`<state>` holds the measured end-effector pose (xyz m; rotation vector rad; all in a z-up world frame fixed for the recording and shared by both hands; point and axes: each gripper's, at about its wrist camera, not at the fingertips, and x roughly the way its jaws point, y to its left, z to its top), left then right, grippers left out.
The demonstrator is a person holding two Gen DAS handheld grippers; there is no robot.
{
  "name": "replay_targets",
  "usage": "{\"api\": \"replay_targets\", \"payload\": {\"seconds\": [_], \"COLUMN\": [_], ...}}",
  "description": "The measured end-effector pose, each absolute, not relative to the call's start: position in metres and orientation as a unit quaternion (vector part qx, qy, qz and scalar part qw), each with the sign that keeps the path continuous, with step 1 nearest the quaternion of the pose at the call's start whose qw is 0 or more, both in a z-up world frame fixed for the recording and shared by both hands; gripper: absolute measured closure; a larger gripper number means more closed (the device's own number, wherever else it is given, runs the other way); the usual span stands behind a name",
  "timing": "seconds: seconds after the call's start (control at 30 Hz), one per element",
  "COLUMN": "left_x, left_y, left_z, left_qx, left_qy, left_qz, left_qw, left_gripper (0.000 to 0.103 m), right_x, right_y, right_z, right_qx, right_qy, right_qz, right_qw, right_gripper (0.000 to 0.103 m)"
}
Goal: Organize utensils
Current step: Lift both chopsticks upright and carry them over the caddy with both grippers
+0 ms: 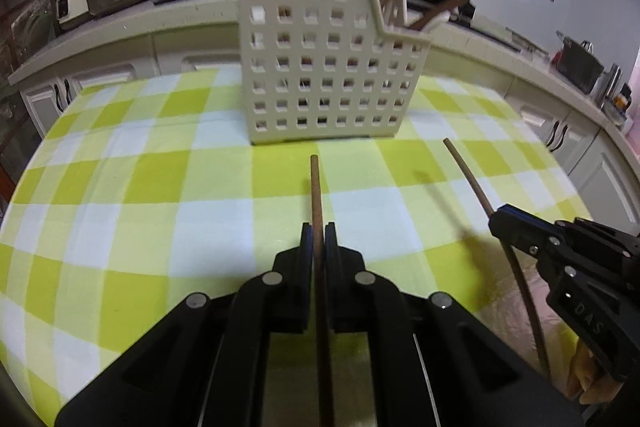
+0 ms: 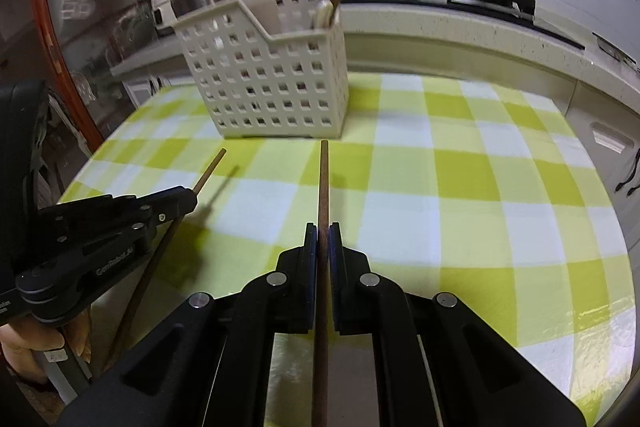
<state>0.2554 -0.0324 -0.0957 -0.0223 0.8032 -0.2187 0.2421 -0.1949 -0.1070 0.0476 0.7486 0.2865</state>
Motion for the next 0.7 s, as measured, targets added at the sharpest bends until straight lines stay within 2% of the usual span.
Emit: {"api": "replay_targets", "payload": {"seconds": [0.5, 0.7], "left_x": [0.204, 0.188], "left_y": [-0.014, -0.016], "left_z": [-0.008, 0.009], "left_qx": [-0.025, -0.020], "left_qy": [0.281, 0.256], "left_qz": [-0.106, -0.107], "left_qw": [0.954, 0.960], "left_gripper": [0.097, 0.097], "right_x": [0.211, 0.198], "right_y": [-0.190, -0.191], "right_z": [-0.044, -0.027], "right_qx": [0.028, 0.029], "right_qy": [0.282, 0.250], "right_qz": [0.161, 0.166], "right_qw": [0.945, 0.953], "right_gripper": [0.097, 0.097]}}
